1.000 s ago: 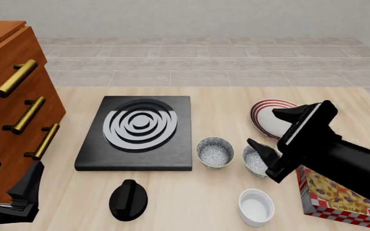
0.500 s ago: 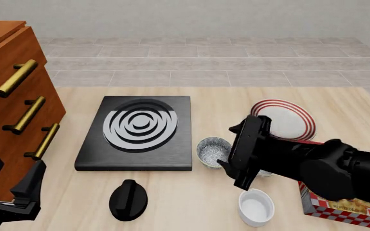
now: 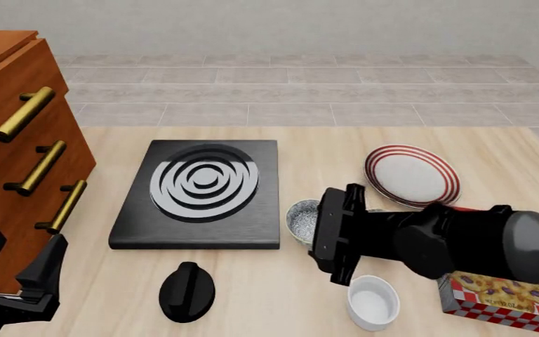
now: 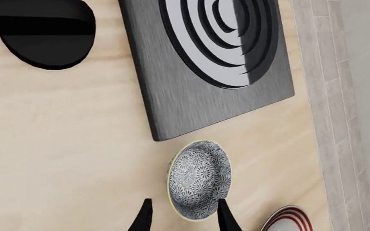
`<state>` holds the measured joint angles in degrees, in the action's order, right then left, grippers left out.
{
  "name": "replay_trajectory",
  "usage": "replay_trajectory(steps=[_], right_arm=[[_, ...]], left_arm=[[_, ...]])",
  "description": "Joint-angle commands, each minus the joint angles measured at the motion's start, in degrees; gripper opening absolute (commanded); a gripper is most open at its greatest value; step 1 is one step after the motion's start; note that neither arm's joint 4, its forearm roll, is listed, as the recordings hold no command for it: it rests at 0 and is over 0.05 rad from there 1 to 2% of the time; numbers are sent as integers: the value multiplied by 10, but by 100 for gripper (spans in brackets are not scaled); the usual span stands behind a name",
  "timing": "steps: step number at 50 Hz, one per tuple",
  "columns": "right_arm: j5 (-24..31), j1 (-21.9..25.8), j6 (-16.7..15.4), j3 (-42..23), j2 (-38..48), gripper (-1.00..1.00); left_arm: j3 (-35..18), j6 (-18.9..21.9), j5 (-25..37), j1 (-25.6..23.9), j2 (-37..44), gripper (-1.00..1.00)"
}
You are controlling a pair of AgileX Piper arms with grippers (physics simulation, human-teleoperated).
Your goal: Pick the akita bowl from table center and place it on the plate.
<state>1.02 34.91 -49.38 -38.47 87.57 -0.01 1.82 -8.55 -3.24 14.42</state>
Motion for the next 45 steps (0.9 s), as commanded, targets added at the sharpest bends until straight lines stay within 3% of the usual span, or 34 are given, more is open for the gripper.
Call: replay_trajectory(steps=[1,45], right_arm=[[-4,-5,-20,-15,39,100],[-32,3,32,-34,125,100]], left_arm=[[0,-1,1,1,1,100],[0,-4,-15,4,25,100]])
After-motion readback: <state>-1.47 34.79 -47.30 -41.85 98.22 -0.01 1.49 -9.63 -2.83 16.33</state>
